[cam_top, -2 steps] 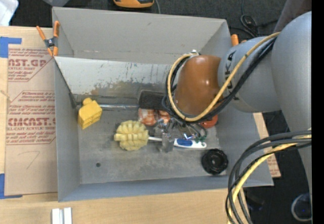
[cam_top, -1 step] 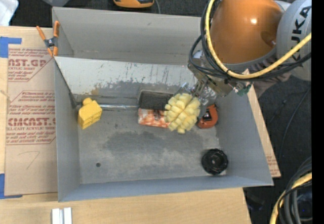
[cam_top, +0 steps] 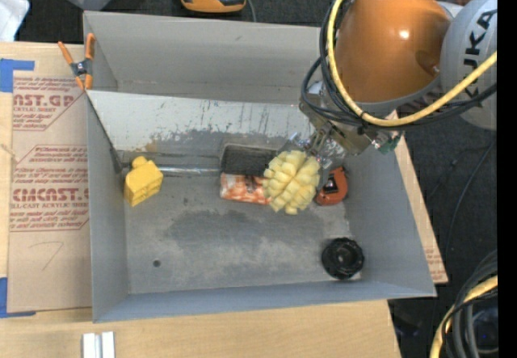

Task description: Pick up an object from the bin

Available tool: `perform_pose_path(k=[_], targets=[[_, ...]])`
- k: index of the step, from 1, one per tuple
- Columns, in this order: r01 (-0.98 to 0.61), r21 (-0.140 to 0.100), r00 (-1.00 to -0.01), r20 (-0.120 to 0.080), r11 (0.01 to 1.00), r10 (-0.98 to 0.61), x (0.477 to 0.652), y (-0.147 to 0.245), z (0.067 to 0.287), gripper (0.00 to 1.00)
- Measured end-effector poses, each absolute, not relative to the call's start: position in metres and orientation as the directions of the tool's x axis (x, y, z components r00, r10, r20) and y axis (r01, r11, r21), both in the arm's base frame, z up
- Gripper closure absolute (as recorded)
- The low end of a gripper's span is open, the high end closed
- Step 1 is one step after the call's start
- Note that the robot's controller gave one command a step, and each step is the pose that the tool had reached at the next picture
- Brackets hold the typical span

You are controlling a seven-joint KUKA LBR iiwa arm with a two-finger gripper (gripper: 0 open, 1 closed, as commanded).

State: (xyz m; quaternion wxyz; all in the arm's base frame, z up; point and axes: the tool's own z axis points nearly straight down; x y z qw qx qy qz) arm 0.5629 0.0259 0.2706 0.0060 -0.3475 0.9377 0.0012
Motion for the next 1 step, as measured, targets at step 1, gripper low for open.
perform_pose_path(k=[1], targets=[[-0.619, 0.002, -0.785, -0.012, 0.785, -0.619, 0.5606, 0.0261, 0.2274, 1.00]])
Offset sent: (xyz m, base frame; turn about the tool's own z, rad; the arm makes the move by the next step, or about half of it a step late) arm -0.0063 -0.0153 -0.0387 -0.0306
